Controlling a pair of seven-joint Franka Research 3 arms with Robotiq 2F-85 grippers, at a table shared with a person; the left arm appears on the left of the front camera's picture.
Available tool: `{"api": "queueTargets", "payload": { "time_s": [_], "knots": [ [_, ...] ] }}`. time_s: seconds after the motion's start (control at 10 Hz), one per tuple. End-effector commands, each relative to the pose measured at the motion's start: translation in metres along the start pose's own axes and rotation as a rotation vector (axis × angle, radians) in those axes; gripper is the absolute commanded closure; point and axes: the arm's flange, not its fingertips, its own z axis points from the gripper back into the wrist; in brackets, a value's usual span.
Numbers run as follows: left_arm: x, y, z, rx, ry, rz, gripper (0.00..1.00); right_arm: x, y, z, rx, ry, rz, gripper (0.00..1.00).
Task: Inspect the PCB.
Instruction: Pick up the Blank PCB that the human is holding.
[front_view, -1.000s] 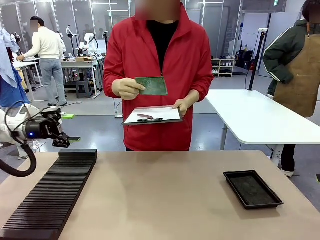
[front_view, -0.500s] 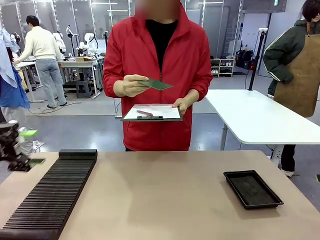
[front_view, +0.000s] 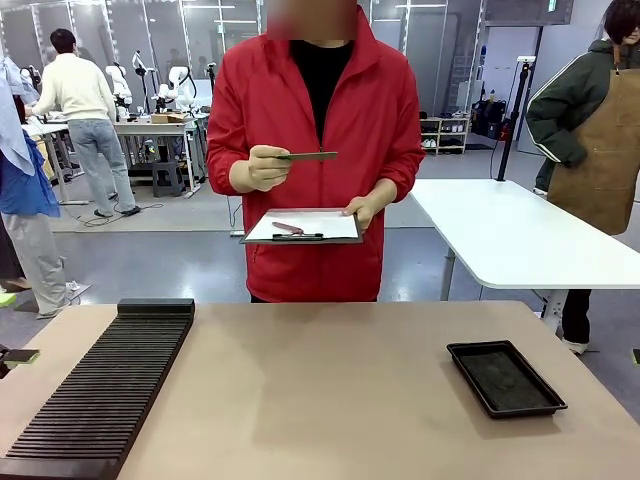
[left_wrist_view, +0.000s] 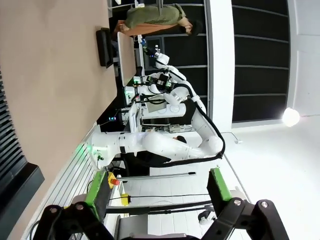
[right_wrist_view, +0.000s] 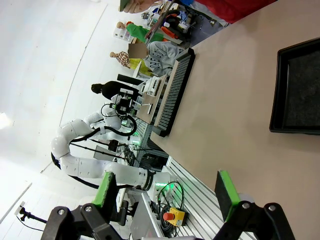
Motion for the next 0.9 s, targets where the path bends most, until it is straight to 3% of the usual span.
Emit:
{"api": "queueTargets", "payload": {
  "time_s": [0.0,0.8],
  "knots": [
    [-0.0044,-0.0032,0.0053,-0.022,0.016,-0.032,0.00,0.0009,0.0013,0.0004,0.012,-0.007,0.013,0.00],
    [-0.0016,-0.0012,0.0023,-0.009,-0.003,-0.006,0.00,0.0009,0.0013,0.0004,0.012,-0.007,0.013,0.00]
  ]
}}
